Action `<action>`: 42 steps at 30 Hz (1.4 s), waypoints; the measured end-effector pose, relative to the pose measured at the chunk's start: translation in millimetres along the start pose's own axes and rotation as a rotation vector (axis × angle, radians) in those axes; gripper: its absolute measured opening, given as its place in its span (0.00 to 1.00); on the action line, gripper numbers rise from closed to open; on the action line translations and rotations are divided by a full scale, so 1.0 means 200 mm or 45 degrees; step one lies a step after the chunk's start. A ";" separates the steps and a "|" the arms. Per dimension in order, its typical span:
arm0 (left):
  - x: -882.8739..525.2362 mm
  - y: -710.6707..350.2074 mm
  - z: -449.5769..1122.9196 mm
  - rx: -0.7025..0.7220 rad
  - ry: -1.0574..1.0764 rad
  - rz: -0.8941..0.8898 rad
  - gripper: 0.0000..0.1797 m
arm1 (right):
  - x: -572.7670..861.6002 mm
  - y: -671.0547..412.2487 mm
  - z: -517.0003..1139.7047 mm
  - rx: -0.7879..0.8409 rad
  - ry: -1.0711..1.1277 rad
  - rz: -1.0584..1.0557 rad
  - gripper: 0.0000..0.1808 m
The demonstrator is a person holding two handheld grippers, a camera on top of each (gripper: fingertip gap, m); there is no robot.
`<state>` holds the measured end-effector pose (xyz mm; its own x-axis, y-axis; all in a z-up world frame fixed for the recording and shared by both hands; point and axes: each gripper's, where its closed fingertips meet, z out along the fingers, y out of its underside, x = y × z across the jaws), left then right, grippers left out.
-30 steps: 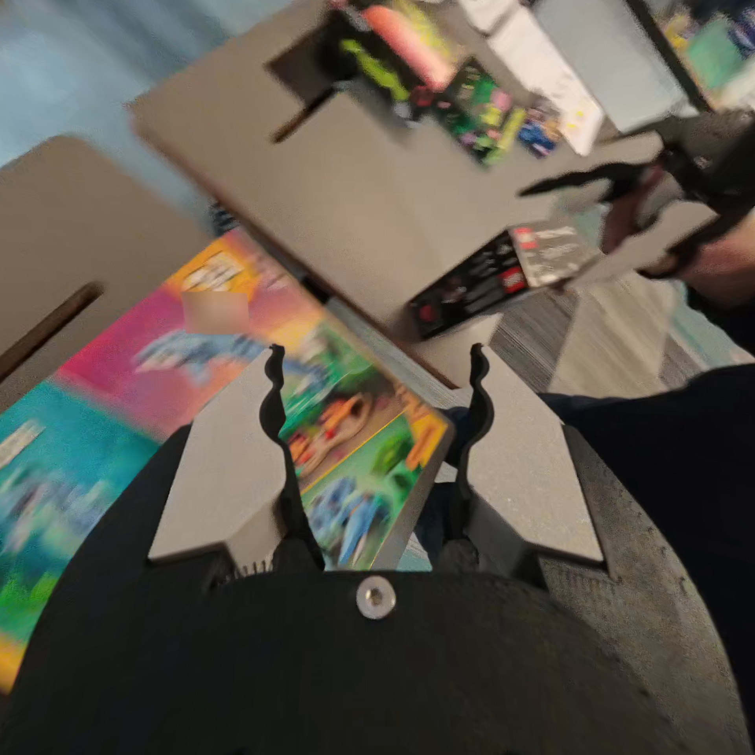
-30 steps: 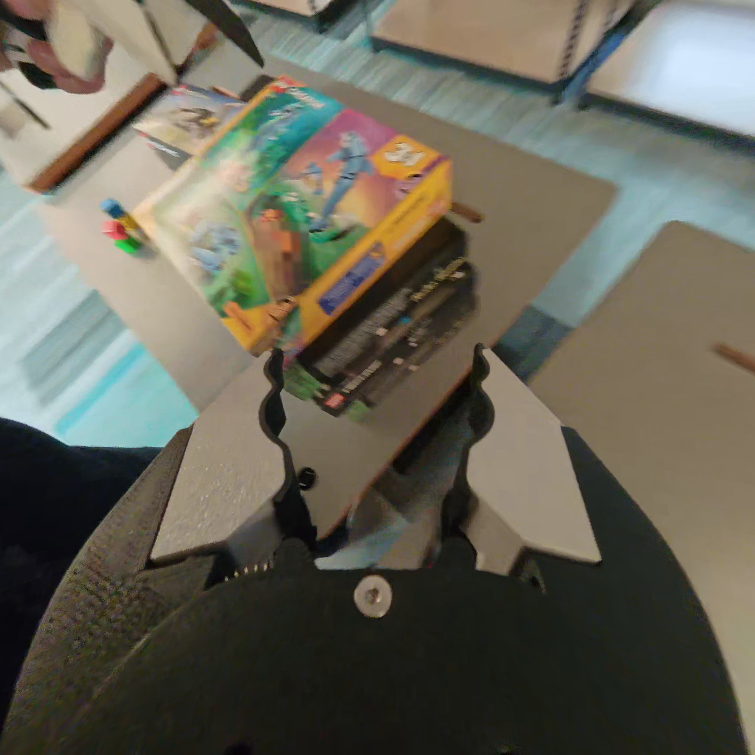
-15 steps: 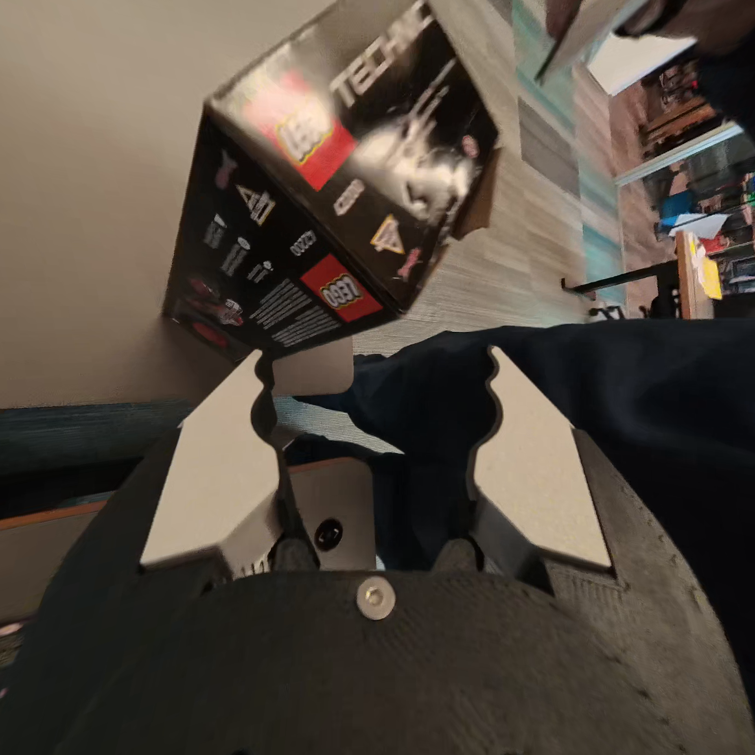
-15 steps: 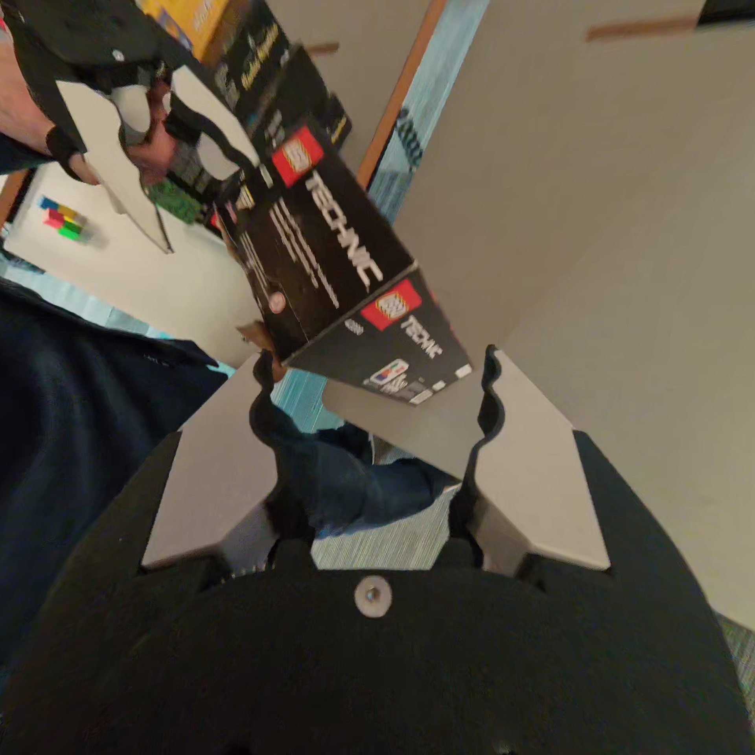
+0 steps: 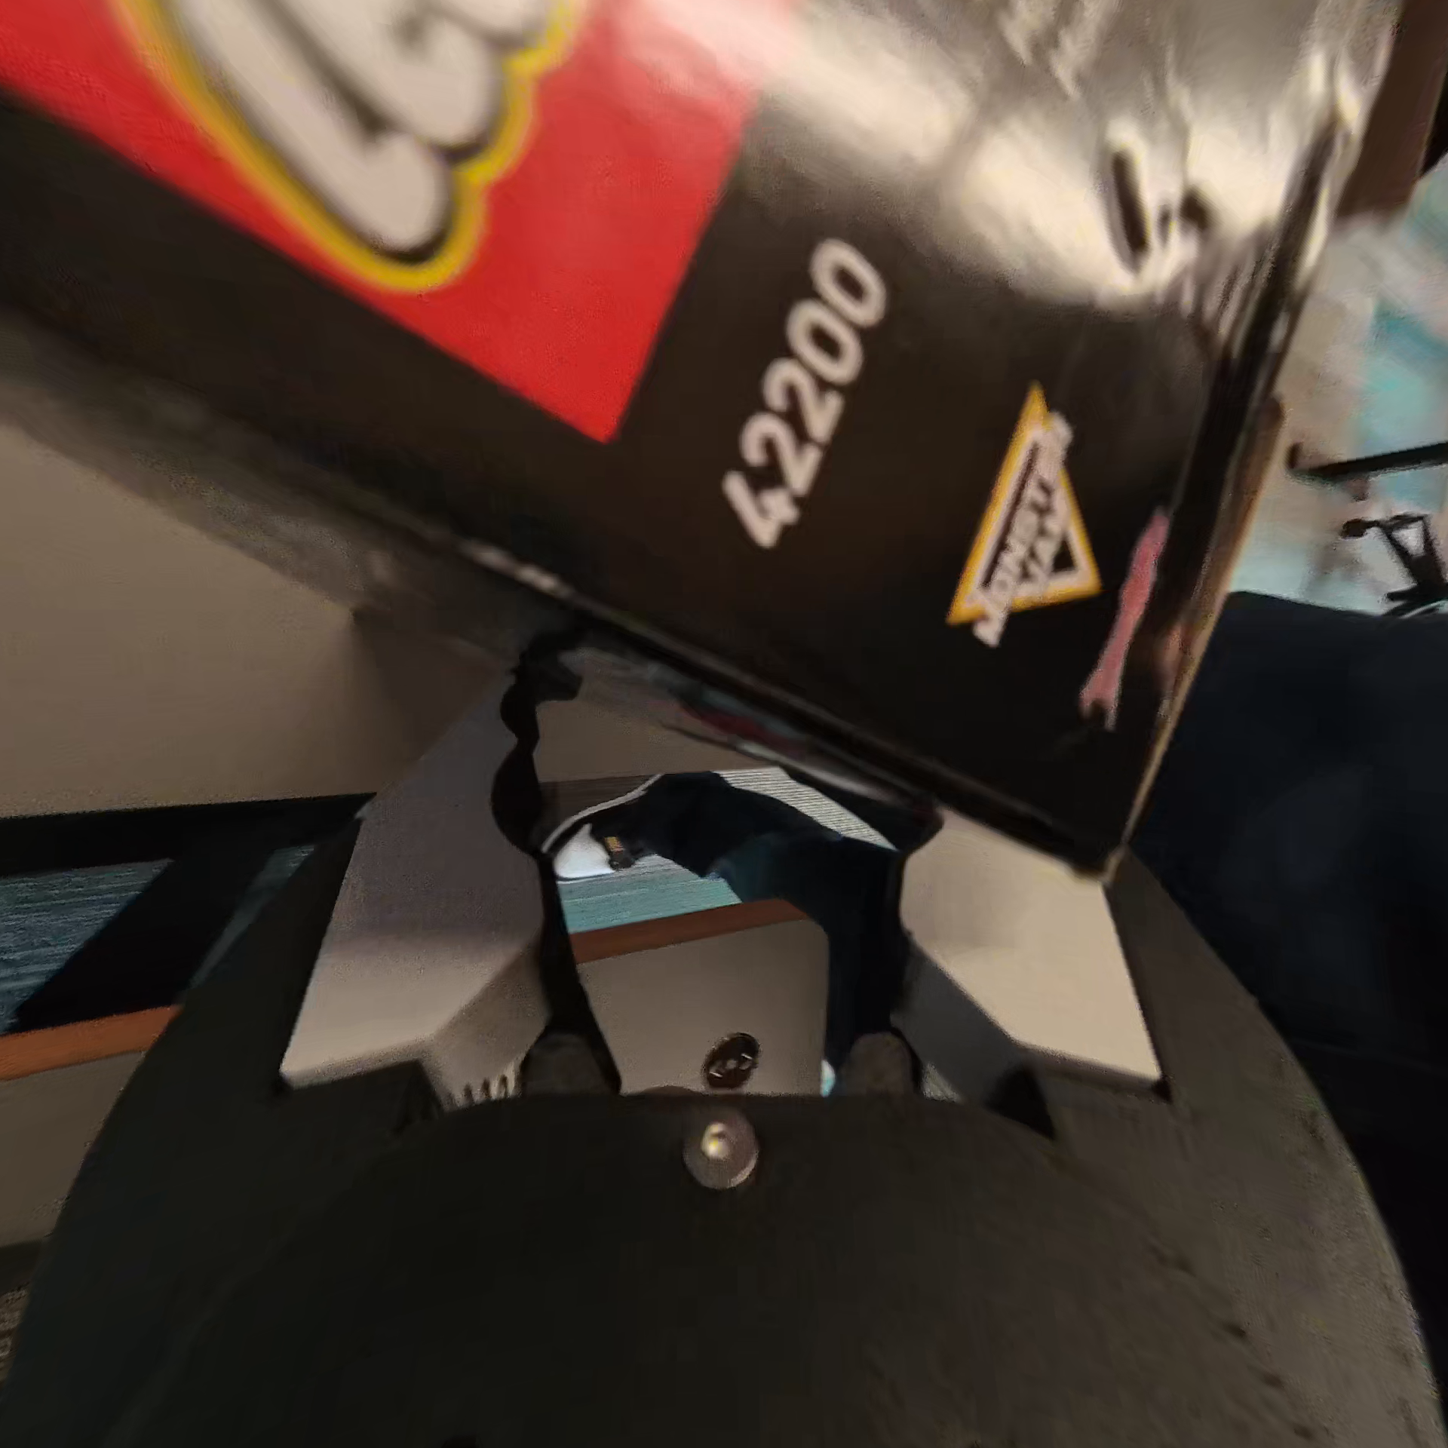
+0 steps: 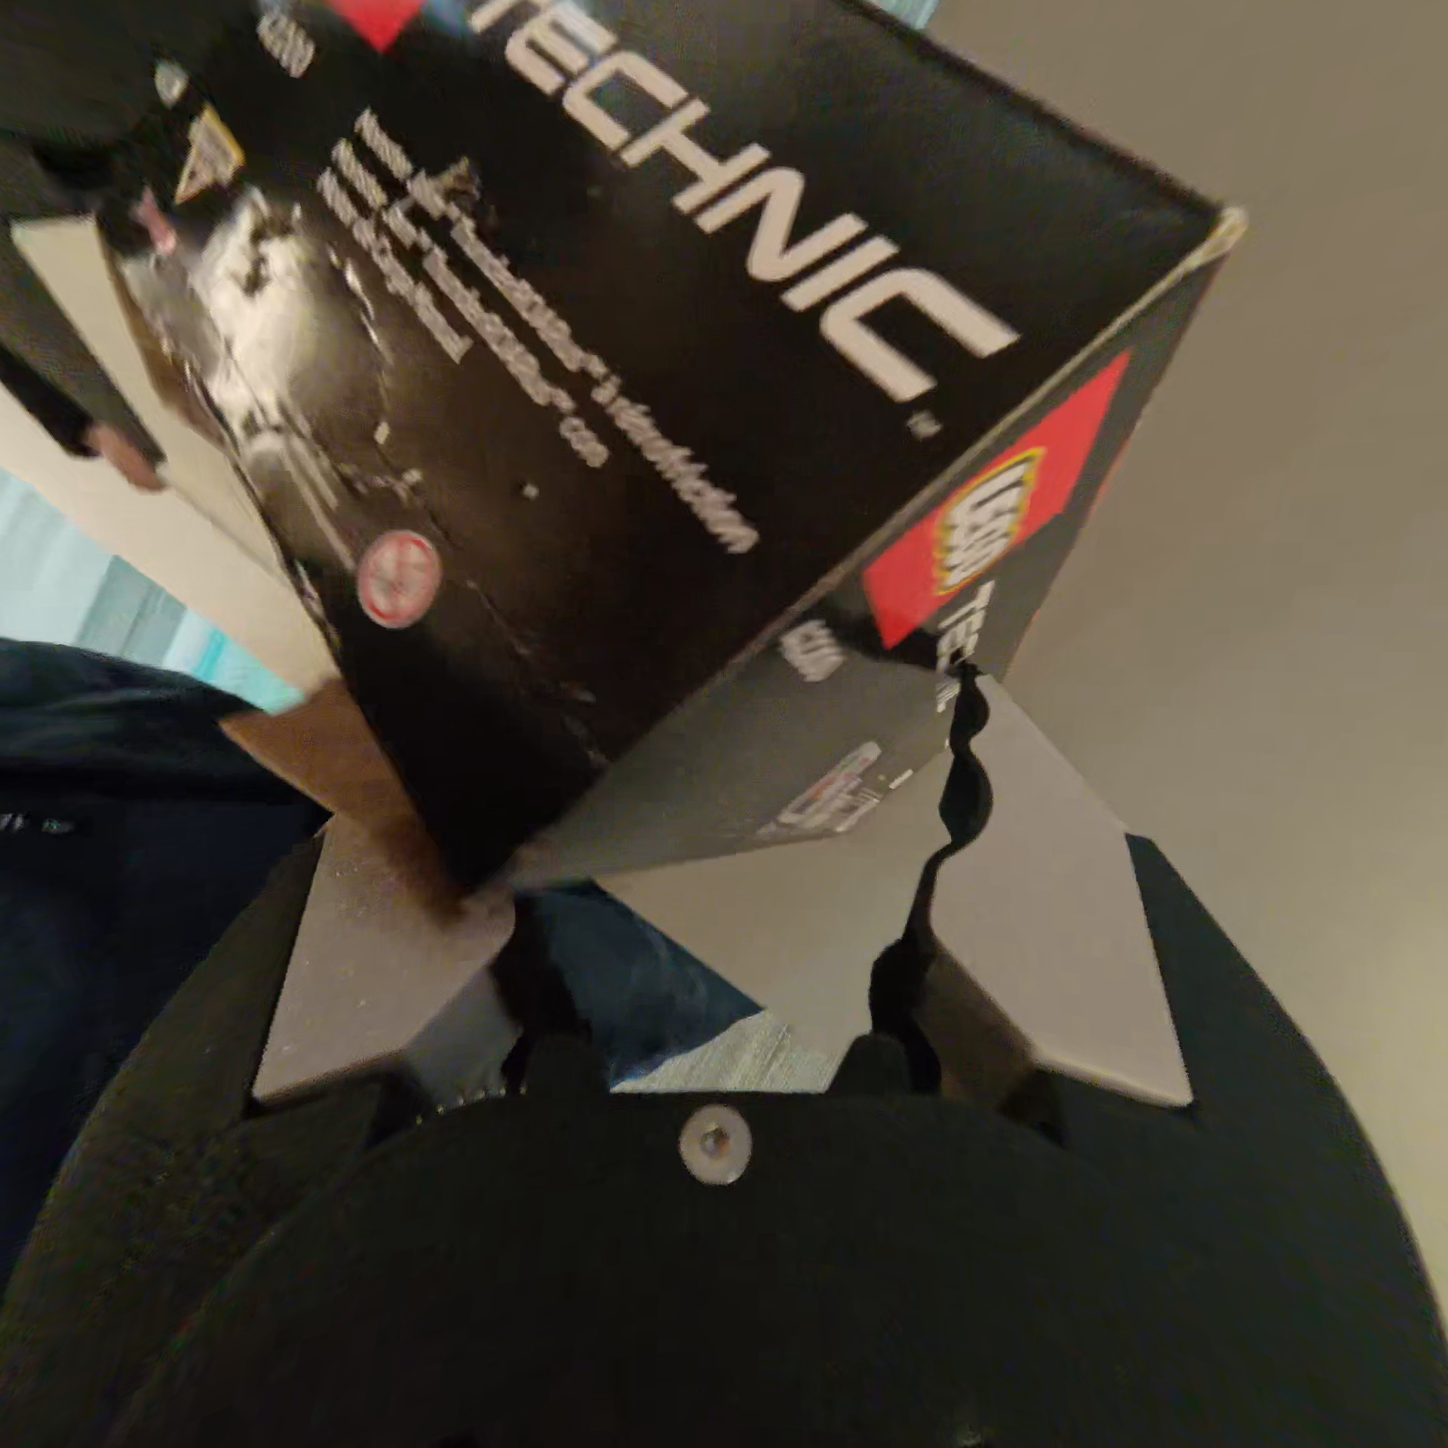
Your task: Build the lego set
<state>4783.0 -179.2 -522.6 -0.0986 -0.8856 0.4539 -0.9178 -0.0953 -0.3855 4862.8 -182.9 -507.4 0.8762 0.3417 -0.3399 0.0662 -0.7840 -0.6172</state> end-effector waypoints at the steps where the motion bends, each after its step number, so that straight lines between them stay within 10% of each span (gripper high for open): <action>1: -0.01 -0.01 0.01 -0.001 -0.003 0.026 0.49 | 0.03 -0.03 0.01 -0.009 0.020 -0.028 0.64; 12: -0.12 0.04 -0.37 0.049 0.042 -0.392 0.49 | 0.28 -0.15 -0.34 0.195 -0.228 -0.149 0.67; 18: -0.20 -0.78 -0.86 0.478 -0.364 -0.477 0.46 | 1.30 -0.16 -0.80 0.349 -0.056 0.057 0.60; 27: -0.01 -1.98 0.09 0.323 -0.138 -0.369 0.64 | 2.82 0.09 -0.85 -0.063 0.461 0.322 0.56; 35: -0.38 -2.05 1.02 0.269 0.159 -0.807 0.65 | 2.77 0.34 -0.60 -0.285 0.250 0.426 0.51; 42: -0.55 -2.04 1.15 0.548 0.468 -1.122 0.36 | 2.27 0.48 -0.44 -0.256 -0.042 0.467 0.44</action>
<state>5256.6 -147.5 -599.7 0.3619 -0.2382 0.9013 -0.5141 -0.8575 -0.0202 5308.0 -149.2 -659.3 0.8433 0.0346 -0.5363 -0.1527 -0.9414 -0.3009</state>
